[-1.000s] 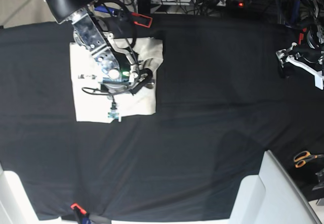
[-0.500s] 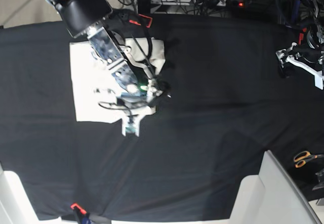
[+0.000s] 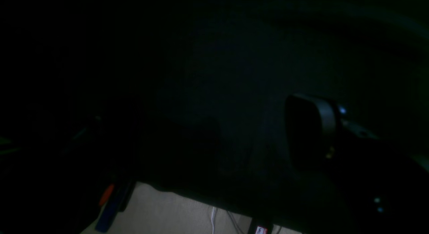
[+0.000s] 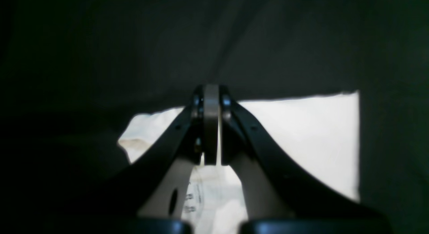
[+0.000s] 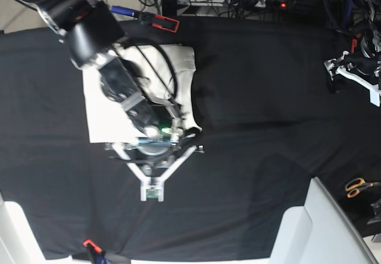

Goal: Fold the T-shirt properly
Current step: 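Raise the right gripper off the shirt and return it to rest, then move the left gripper to the shirt's folded edge and grasp it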

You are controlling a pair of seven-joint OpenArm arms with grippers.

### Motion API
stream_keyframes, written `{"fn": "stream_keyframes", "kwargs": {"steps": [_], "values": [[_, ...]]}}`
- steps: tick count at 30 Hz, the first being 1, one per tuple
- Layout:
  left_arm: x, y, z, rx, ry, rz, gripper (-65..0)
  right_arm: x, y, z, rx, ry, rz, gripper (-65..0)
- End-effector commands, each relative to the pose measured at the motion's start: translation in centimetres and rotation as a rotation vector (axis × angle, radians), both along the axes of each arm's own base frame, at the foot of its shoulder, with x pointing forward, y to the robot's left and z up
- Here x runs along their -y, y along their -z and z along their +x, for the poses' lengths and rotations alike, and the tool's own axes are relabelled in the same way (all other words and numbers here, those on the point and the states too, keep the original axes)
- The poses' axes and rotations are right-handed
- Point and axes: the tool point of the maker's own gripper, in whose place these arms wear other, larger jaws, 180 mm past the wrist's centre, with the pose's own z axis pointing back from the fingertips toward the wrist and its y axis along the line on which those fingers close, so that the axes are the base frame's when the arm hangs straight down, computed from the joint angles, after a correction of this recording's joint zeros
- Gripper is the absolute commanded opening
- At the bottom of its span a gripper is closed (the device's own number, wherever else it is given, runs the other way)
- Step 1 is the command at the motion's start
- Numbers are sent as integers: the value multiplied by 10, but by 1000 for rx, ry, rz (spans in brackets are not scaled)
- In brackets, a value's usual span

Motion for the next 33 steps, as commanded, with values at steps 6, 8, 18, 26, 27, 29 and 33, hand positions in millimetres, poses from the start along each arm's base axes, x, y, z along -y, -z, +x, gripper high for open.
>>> {"fn": "stream_keyframes", "kwargs": {"steps": [6, 8, 18, 26, 27, 29, 33], "values": [[-13, 16, -2, -34, -41, -20, 0, 27, 3, -56, -41, 41, 54, -650], [-2, 27, -1, -63, -12, -38, 0, 55, 0, -68, 4, 82, 37, -650], [94, 53, 13, -113, 263, -154, -69, 174, 15, -114, 30, 248, -155, -650], [172, 14, 50, 96, 423, -528, -3, 201, 39, -128, -51, 308, -206, -650], [182, 14, 53, 104, 430, -555, -5, 202, 43, -130, -63, 309, -212, -650], [198, 16, 60, 109, 439, -590, -8, 203, 49, -137, -83, 307, -219, -650], [232, 24, 68, 101, 465, -669, -8, 203, 52, -141, -94, 306, -221, -650]]}}
